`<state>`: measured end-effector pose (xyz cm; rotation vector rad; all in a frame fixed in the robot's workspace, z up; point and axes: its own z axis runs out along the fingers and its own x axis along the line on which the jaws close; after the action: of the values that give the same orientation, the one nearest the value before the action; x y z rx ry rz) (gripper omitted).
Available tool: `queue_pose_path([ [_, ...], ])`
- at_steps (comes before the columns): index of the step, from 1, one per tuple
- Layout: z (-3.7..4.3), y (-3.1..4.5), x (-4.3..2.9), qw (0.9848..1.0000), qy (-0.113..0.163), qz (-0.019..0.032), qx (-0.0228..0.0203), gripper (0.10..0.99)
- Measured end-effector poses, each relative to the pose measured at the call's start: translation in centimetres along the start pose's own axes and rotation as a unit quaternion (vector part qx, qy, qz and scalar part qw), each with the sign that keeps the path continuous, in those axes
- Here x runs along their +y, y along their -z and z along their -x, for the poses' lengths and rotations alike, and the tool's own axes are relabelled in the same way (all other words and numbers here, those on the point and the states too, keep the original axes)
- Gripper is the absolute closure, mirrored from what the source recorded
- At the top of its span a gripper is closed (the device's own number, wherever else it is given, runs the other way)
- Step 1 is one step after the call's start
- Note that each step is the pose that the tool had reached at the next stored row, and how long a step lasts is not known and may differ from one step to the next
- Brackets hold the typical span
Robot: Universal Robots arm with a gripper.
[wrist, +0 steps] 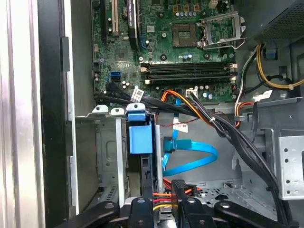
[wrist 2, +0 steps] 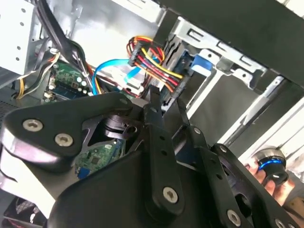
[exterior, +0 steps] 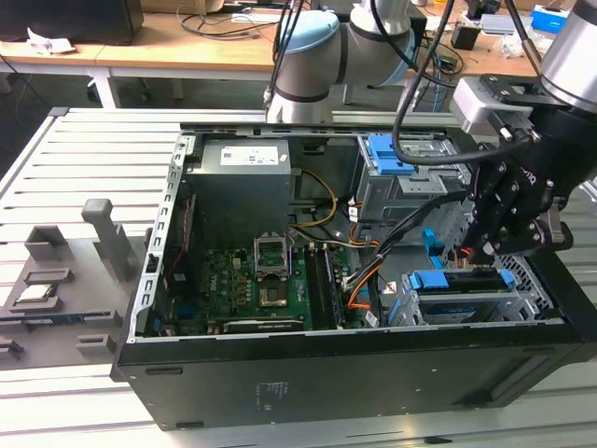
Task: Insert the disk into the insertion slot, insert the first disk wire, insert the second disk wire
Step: 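Insert the second disk wire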
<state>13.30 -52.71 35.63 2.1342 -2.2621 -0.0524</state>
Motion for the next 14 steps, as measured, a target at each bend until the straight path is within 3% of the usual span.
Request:
queue_pose_path([
  [3, 0.41, 0.03, 0.72, 1.0000, 0.000, 0.0000, 0.0000, 0.788],
  [8, 0.36, 0.56, 2.06, 1.0000, 0.000, -0.0023, -0.0002, 0.788],
  [10, 0.28, 0.50, 3.32, 1.0000, 0.000, -0.0032, -0.0003, 0.788],
  [14, 0.19, 0.40, 4.49, 1.0000, 0.001, -0.0034, -0.0002, 0.788],
])
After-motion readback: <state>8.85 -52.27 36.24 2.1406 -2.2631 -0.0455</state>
